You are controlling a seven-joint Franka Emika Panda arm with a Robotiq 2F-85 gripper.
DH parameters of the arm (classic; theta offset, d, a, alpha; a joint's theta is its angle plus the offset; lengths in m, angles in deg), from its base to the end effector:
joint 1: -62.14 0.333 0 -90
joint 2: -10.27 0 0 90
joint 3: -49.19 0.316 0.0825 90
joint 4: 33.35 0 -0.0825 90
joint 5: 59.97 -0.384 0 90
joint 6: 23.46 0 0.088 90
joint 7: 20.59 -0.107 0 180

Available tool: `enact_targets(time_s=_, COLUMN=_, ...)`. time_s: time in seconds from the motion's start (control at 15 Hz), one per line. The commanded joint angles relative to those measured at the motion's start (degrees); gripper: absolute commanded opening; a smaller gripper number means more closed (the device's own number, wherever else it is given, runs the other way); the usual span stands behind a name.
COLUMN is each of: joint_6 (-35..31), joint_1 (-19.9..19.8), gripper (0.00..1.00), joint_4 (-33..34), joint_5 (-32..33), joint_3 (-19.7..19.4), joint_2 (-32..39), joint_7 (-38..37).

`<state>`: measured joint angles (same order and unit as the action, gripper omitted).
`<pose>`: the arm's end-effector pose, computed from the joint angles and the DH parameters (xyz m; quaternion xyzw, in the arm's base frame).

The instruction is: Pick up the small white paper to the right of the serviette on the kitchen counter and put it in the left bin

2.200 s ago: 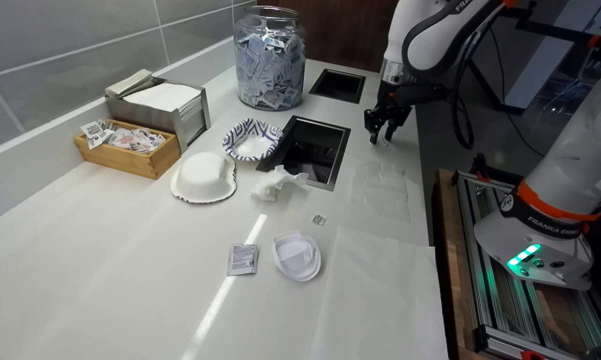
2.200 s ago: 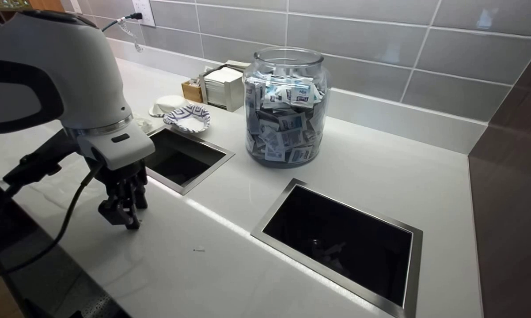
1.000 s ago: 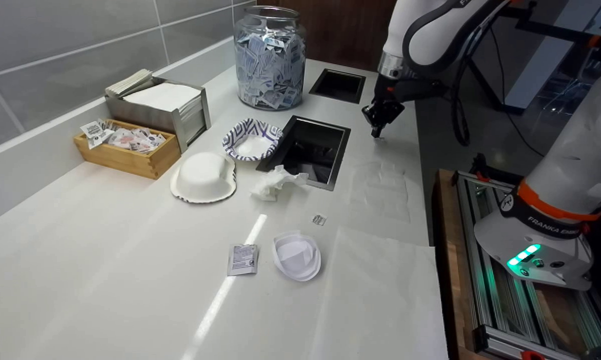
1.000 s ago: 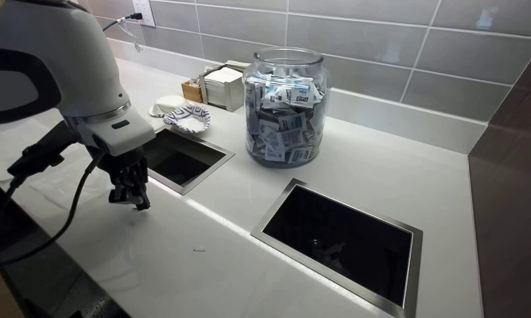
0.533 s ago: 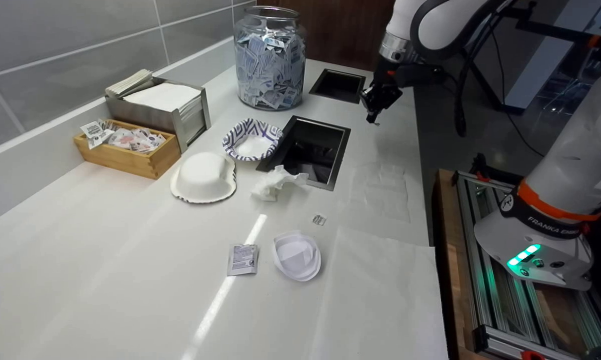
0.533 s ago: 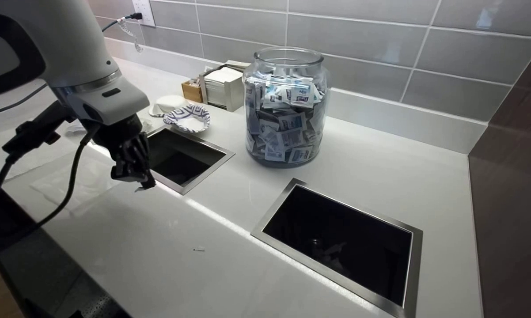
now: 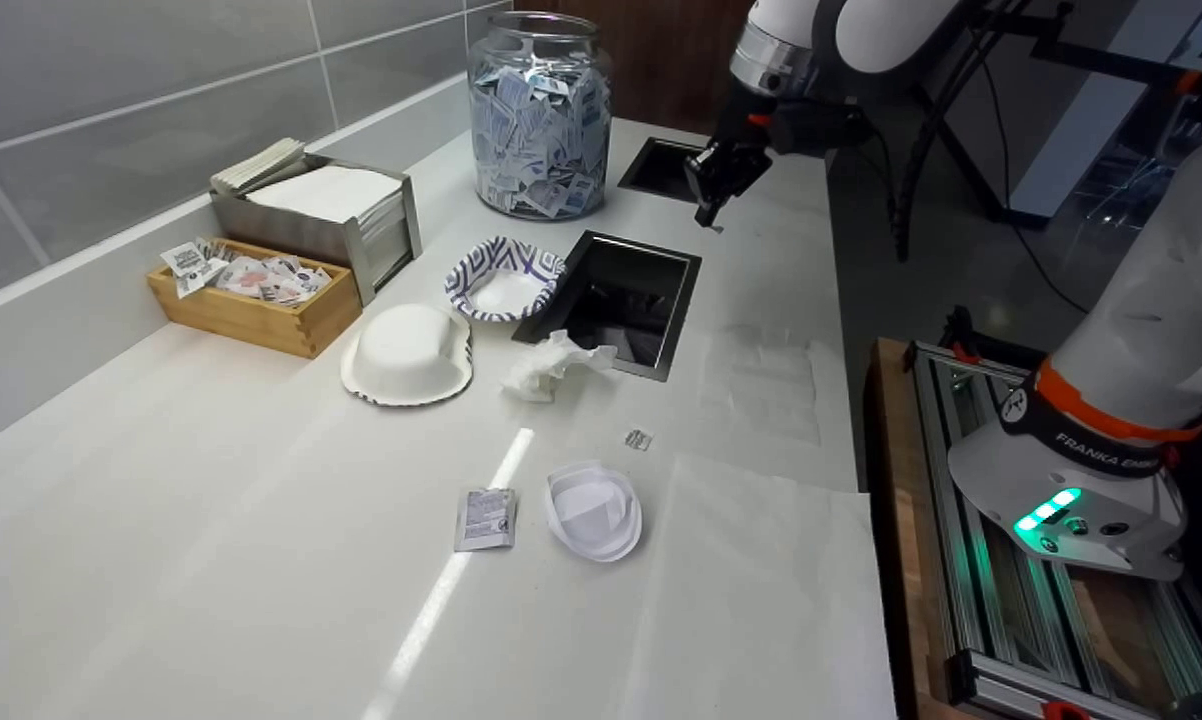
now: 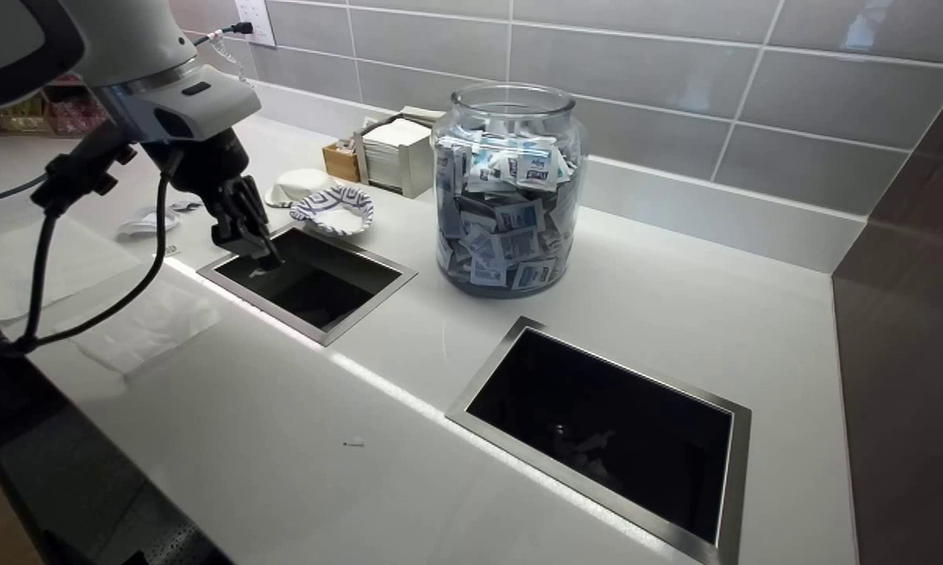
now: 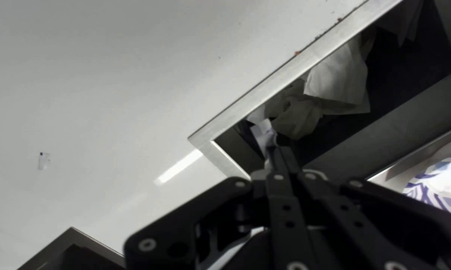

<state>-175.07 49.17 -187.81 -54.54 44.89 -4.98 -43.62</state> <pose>0.4008 -0.1209 0.3368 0.9460 -0.3053 0.1086 0.0115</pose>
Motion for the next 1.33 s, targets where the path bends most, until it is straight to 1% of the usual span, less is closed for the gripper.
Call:
enact_targets(time_s=0.0, joint_6=0.46, joint_1=1.06, gripper=0.00, joint_4=4.06, joint_5=-1.30, joint_3=1.12, joint_2=3.28, joint_7=1.10)
enact_targets(time_s=0.4, joint_6=0.88, joint_1=3.60, gripper=0.00, joint_4=8.14, joint_5=-0.88, joint_3=2.05, joint_2=7.05, joint_7=1.95)
enact_targets(time_s=0.47, joint_6=0.87, joint_1=3.96, gripper=0.12, joint_4=8.40, joint_5=-0.75, joint_3=2.05, joint_2=7.42, joint_7=1.99)
enact_targets(time_s=0.53, joint_6=0.98, joint_1=4.22, gripper=0.26, joint_4=8.59, joint_5=-0.52, joint_3=2.11, joint_2=7.66, joint_7=1.93)
enact_targets(time_s=0.73, joint_6=0.93, joint_1=4.89, gripper=0.47, joint_4=8.72, joint_5=-0.53, joint_3=2.10, joint_2=8.03, joint_7=2.17)
enact_targets(time_s=0.8, joint_6=0.91, joint_1=5.03, gripper=0.56, joint_4=8.70, joint_5=-0.53, joint_3=2.05, joint_2=8.06, joint_7=2.23)
enact_targets(time_s=0.93, joint_6=0.81, joint_1=5.14, gripper=0.69, joint_4=8.47, joint_5=-0.32, joint_3=2.04, joint_2=7.74, joint_7=2.14)
enact_targets(time_s=1.0, joint_6=0.78, joint_1=5.09, gripper=0.78, joint_4=8.29, joint_5=-0.02, joint_3=2.08, joint_2=7.47, joint_7=1.96)
enact_targets(time_s=1.07, joint_6=0.96, joint_1=4.60, gripper=0.84, joint_4=7.85, joint_5=1.64, joint_3=2.51, joint_2=6.78, joint_7=-0.58)
enact_targets(time_s=1.13, joint_6=1.01, joint_1=4.41, gripper=0.93, joint_4=7.12, joint_5=2.68, joint_3=2.79, joint_2=5.70, joint_7=-1.89)
enact_targets(time_s=1.2, joint_6=1.35, joint_1=4.21, gripper=0.99, joint_4=6.56, joint_5=3.43, joint_3=3.00, joint_2=4.66, joint_7=-3.40)
enact_targets(time_s=1.27, joint_6=2.13, joint_1=3.99, gripper=1.00, joint_4=5.87, joint_5=3.83, joint_3=3.16, joint_2=3.10, joint_7=-5.12)
